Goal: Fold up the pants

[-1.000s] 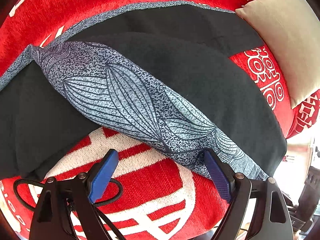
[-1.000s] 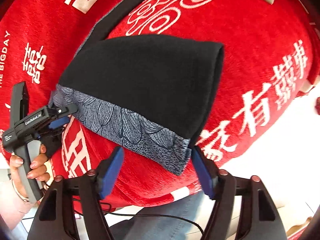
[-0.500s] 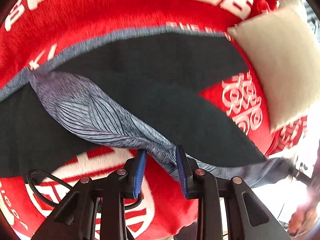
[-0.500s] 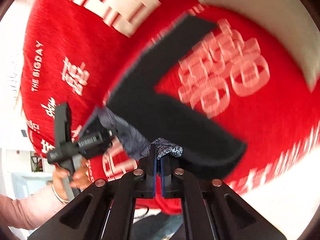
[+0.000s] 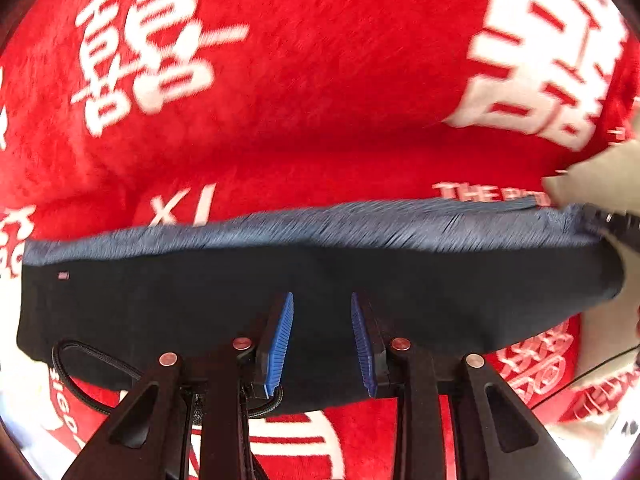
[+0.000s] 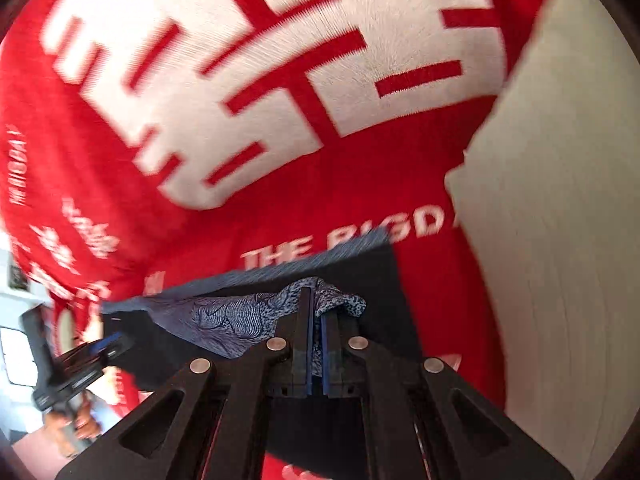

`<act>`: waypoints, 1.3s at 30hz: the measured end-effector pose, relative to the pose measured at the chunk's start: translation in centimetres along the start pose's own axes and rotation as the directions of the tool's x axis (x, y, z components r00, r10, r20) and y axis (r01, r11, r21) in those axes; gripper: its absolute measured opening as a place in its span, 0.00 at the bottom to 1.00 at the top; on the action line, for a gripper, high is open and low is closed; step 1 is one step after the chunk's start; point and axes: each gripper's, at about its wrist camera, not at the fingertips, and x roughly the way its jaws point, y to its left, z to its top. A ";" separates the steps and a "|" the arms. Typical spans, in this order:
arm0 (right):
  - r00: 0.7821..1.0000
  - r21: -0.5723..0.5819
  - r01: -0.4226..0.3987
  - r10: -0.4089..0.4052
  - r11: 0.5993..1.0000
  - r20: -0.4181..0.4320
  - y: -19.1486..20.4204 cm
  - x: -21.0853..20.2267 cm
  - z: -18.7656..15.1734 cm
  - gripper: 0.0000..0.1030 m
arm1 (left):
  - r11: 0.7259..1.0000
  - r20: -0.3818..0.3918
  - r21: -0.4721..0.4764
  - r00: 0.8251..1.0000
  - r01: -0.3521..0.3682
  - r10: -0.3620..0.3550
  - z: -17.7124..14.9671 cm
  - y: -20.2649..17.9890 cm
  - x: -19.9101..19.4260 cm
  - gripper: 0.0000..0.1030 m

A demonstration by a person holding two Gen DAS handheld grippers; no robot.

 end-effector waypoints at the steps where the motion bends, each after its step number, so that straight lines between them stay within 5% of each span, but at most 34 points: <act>1: 1.000 -0.014 0.016 -0.016 1.000 -0.014 -0.1 0.9 0.6 0.03 | 1.000 -0.016 -0.012 1.000 -0.012 0.012 0.0 0.3 0.8 0.31; 7: 0.991 -0.042 0.085 -0.089 0.995 -0.097 -0.6 5.2 3.1 0.10 | 0.995 -0.097 -0.018 0.991 -0.097 0.095 -0.5 -0.2 5.4 0.31; 10: 0.996 -0.018 0.080 -0.081 0.997 -0.038 -0.2 3.0 2.8 0.42 | 0.994 -0.087 -0.006 0.991 -0.107 0.106 -0.4 -0.8 5.5 0.38; 11: 0.992 -0.023 0.124 -0.124 0.992 0.007 0.2 1.7 2.3 0.72 | 0.994 -0.081 -0.004 0.990 -0.112 0.111 -0.2 -0.9 5.4 0.56; 12: 0.989 -0.022 0.144 -0.143 0.989 0.037 0.3 1.1 2.1 0.80 | 0.992 -0.061 -0.010 0.991 -0.122 0.121 0.0 -1.1 5.2 0.67; 14: 0.983 -0.029 0.164 -0.161 0.986 0.092 0.9 -0.8 0.8 0.79 | 0.991 -0.033 -0.008 0.991 -0.131 0.130 0.5 -1.5 5.0 0.67; 16: 0.982 -0.049 0.168 -0.164 0.985 0.089 1.4 -0.9 0.0 0.63 | 0.991 -0.031 0.012 0.990 -0.136 0.137 1.2 -2.0 5.5 0.67; 18: 0.980 -0.085 0.197 -0.194 0.977 0.047 1.7 0.6 0.0 0.30 | 0.987 -0.034 0.029 0.986 -0.159 0.160 1.6 -2.4 6.3 0.67; 20: 0.981 -0.080 0.194 -0.194 0.978 0.001 1.4 3.0 -0.1 0.26 | 0.982 -0.049 0.045 0.982 -0.182 0.184 1.4 -2.7 7.2 0.67; 22: 0.978 -0.063 0.204 -0.207 0.977 -0.036 0.7 4.8 -0.8 0.26 | 0.981 -0.066 0.053 0.980 -0.187 0.190 0.5 -2.7 8.1 0.68; 24: 0.964 -0.071 0.225 -0.232 0.972 -0.128 -0.1 7.2 -2.6 0.25 | 0.979 -0.043 0.050 0.979 -0.199 0.201 -0.4 -2.3 8.2 0.80; 26: 0.968 -0.121 0.234 -0.242 0.965 -0.060 0.2 6.9 -4.1 0.25 | 0.981 -0.053 0.031 0.980 -0.191 0.193 -0.6 -1.6 8.2 0.82; 29: 0.960 -0.142 0.256 -0.269 0.956 -0.078 1.1 6.1 -5.0 0.26 | 0.982 -0.055 0.016 0.980 -0.189 0.189 -0.3 -0.6 7.6 0.82; 33: 0.986 -0.153 0.150 -0.159 0.977 -0.054 4.2 5.3 -4.8 0.27 | 0.980 0.003 -0.004 0.980 -0.199 0.199 0.4 0.7 6.5 0.82; 37: 0.993 -0.193 0.083 -0.098 0.978 -0.067 9.1 8.8 -3.9 0.29 | 0.976 0.005 -0.050 0.978 -0.210 0.210 1.7 3.1 7.1 0.82; 39: 0.993 -0.225 0.071 -0.092 0.972 -0.080 11.2 11.4 -3.5 0.41 | 0.974 0.002 -0.056 0.975 -0.220 0.220 1.9 4.3 8.0 0.82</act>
